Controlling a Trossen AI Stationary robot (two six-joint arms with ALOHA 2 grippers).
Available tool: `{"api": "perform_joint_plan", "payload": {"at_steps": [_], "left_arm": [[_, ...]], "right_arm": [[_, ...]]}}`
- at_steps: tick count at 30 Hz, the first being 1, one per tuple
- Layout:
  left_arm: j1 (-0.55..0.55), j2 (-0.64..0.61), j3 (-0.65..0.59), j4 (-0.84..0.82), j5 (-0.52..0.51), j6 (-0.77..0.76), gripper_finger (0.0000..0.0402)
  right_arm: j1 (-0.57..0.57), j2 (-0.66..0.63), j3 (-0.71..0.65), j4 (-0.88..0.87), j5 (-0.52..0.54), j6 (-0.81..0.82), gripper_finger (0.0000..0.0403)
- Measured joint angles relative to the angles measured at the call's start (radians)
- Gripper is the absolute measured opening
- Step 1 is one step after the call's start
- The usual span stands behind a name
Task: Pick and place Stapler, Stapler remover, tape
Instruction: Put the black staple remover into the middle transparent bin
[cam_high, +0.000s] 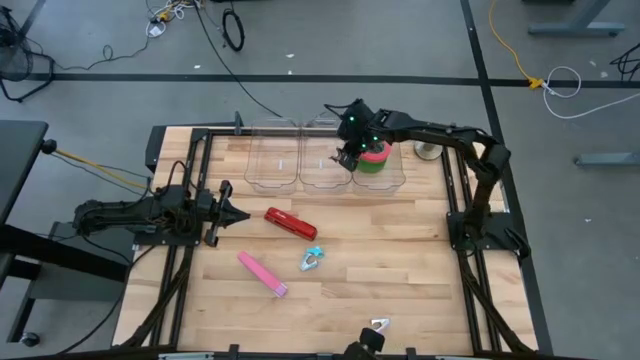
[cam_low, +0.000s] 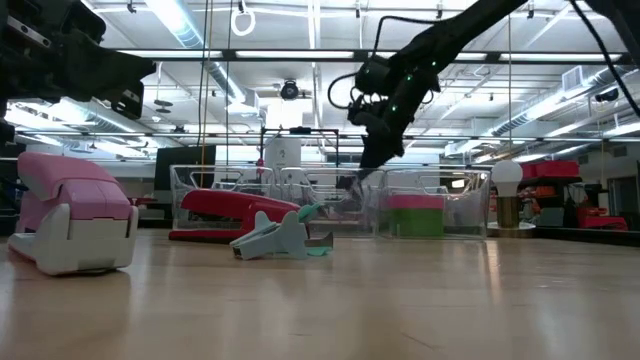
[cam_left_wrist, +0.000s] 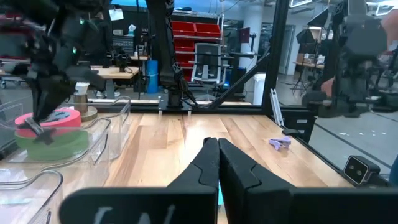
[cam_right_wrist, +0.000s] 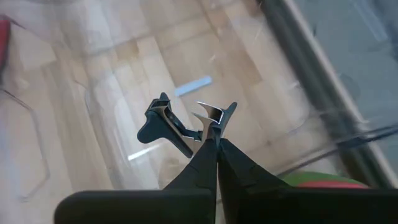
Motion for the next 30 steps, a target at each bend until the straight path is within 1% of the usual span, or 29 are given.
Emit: {"api": "perform_joint_plan", "payload": {"at_steps": [10,20,25,30], "left_arm": [[0.0,0.0,0.0,0.0,0.0,0.001,0.0003],[0.0,0.0,0.0,0.0,0.0,0.0,0.0003],[0.0,0.0,0.0,0.0,0.0,0.0,0.0003],[0.0,0.0,0.0,0.0,0.0,0.0,0.0003]], "right_arm": [[0.002,0.075,0.0,0.02,-0.022,-0.002,0.0004],[0.002,0.076,0.0,0.048,-0.027,0.0,0.0008],[0.002,0.076,0.0,0.049,-0.038,-0.009,0.0033],[0.003,0.075,0.0,0.048,-0.04,-0.018,0.0078]]}}
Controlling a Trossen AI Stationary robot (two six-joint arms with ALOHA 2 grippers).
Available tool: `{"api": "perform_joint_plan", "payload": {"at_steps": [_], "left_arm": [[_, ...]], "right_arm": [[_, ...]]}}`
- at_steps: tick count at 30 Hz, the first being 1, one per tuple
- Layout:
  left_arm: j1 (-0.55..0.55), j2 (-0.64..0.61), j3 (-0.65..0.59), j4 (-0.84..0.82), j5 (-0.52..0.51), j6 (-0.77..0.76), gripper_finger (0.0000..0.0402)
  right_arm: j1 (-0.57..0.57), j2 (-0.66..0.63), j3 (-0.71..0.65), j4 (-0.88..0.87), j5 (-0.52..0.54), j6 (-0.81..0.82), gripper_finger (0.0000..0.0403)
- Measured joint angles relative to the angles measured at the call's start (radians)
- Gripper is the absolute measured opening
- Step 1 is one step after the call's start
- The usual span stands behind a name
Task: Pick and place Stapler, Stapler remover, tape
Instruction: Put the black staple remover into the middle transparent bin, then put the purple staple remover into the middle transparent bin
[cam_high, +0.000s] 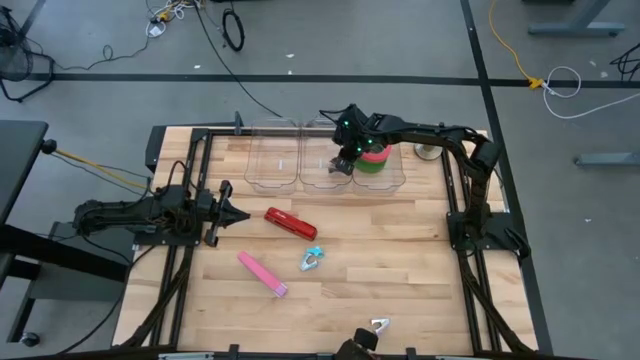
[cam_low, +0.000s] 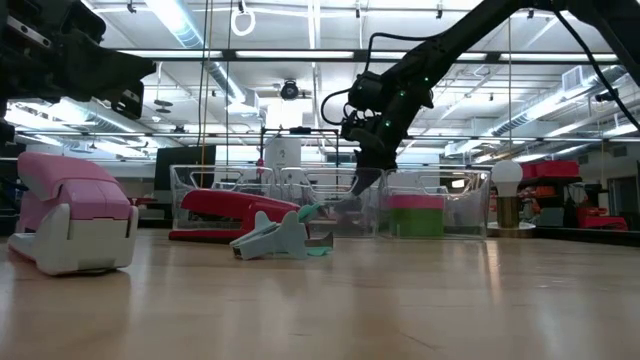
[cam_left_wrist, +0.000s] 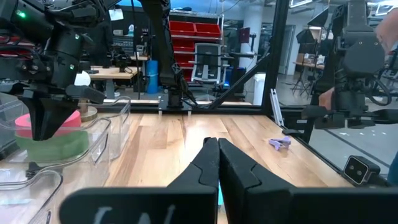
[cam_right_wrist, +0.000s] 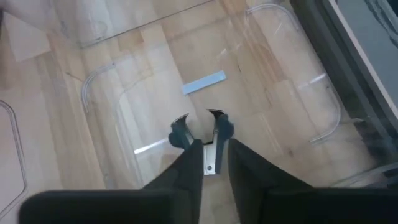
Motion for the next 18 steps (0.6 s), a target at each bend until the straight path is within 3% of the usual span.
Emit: {"api": "perform_joint_plan", "payload": {"at_steps": [9,18], "left_arm": [[0.0,0.0,0.0,0.0,0.0,0.0,0.0003],[0.0,0.0,0.0,0.0,0.0,0.0,0.0003]], "right_arm": [[0.002,-0.004,0.0,0.045,-0.067,0.002,0.0141],[0.003,-0.109,0.0,0.071,-0.075,0.004,0.015]]}}
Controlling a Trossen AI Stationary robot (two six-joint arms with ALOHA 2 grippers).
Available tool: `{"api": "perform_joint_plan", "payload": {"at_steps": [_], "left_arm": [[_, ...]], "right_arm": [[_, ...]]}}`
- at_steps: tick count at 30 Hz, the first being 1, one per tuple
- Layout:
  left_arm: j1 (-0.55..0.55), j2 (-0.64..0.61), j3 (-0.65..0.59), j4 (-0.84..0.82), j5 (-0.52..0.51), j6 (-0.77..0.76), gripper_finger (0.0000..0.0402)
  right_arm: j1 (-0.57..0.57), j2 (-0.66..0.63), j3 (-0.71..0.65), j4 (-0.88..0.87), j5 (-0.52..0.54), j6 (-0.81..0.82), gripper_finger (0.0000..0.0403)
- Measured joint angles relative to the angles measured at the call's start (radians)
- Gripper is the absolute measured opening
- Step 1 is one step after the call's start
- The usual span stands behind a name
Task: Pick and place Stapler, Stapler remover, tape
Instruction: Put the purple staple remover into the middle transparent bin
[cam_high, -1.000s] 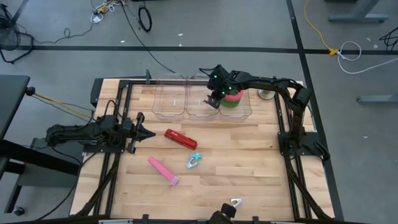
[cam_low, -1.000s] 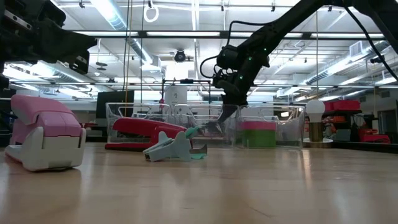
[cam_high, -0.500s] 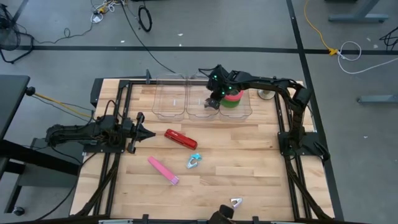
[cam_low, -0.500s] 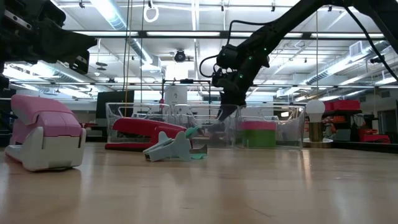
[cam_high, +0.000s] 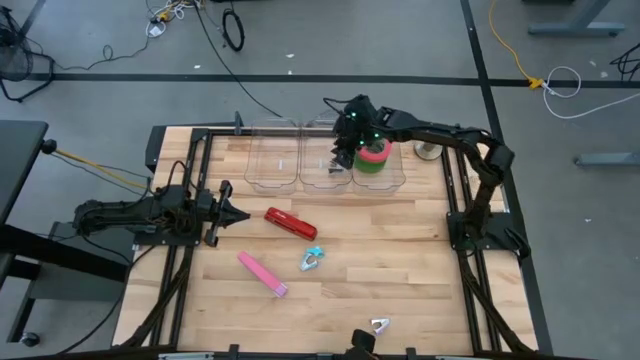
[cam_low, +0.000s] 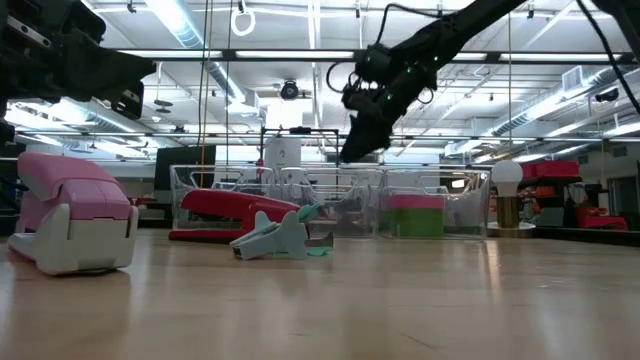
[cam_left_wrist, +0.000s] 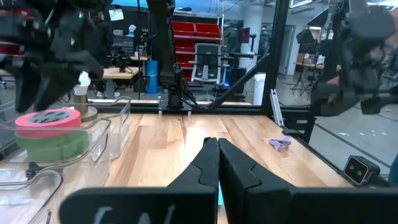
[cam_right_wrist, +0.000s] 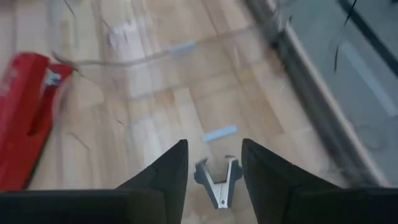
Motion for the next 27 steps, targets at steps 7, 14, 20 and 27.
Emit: {"api": "perform_joint_plan", "payload": {"at_steps": [7,14,20,27], "left_arm": [[0.0,0.0,0.0,0.0,0.0,0.0,0.0003],[0.0,0.0,0.0,0.0,0.0,0.0,0.0003],[0.0,0.0,0.0,0.0,0.0,0.0,0.0003],[0.0,0.0,0.0,0.0,0.0,0.0,0.0003]], "right_arm": [[0.004,-0.097,0.0,0.008,0.001,0.023,0.0149],[0.02,-0.17,0.0,0.006,0.003,0.031,0.0149],[0.036,-0.233,0.0,0.008,0.011,0.049,0.0149],[0.043,-0.32,0.0,0.006,0.011,0.066,0.0149]]}}
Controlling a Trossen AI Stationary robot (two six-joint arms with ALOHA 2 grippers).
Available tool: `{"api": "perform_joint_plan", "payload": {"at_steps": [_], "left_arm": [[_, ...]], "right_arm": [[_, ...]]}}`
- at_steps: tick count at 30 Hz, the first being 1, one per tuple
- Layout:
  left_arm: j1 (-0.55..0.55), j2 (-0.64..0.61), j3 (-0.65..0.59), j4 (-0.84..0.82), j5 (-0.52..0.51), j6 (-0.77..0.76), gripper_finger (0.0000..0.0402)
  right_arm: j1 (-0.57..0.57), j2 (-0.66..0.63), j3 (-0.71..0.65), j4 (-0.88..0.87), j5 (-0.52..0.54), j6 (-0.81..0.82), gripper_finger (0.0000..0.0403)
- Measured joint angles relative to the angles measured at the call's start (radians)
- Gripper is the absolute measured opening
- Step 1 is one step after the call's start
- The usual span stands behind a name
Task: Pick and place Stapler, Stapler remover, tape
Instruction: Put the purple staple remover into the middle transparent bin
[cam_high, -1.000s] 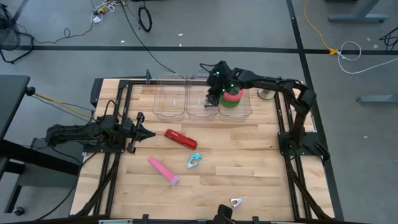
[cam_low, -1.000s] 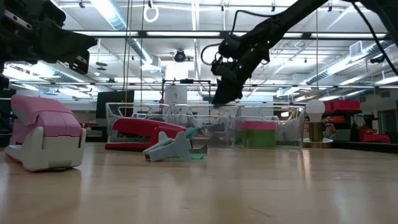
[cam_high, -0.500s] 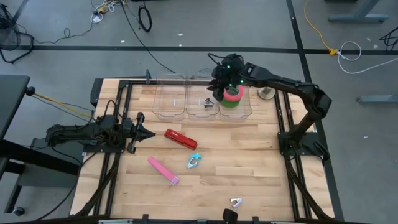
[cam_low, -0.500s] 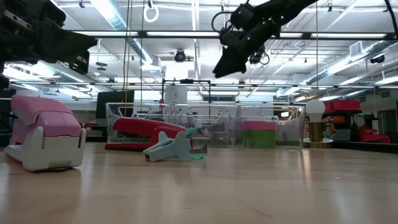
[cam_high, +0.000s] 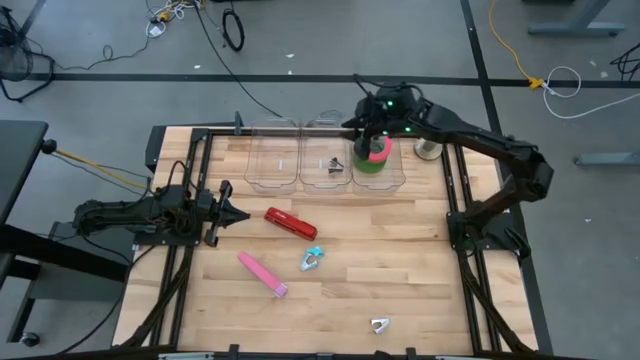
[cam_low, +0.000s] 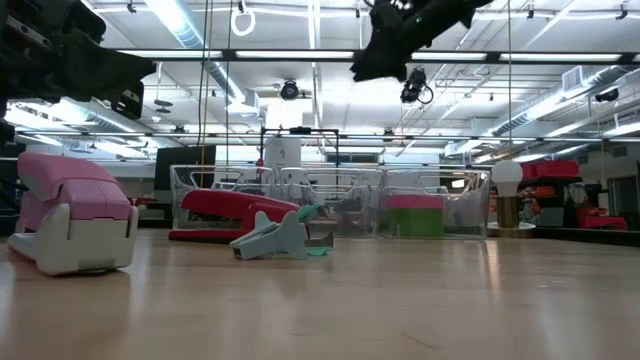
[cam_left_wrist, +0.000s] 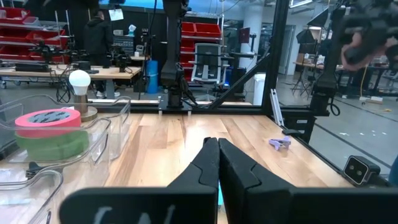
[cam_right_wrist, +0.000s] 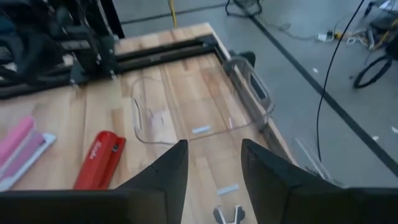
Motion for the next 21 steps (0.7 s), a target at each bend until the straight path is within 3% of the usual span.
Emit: {"api": "perform_joint_plan", "payload": {"at_steps": [21], "left_arm": [[0.0,0.0,0.0,0.0,0.0,0.0,0.0003]], "right_arm": [[0.006,-0.272,0.0,-0.002,0.0,0.002,0.0149]]}}
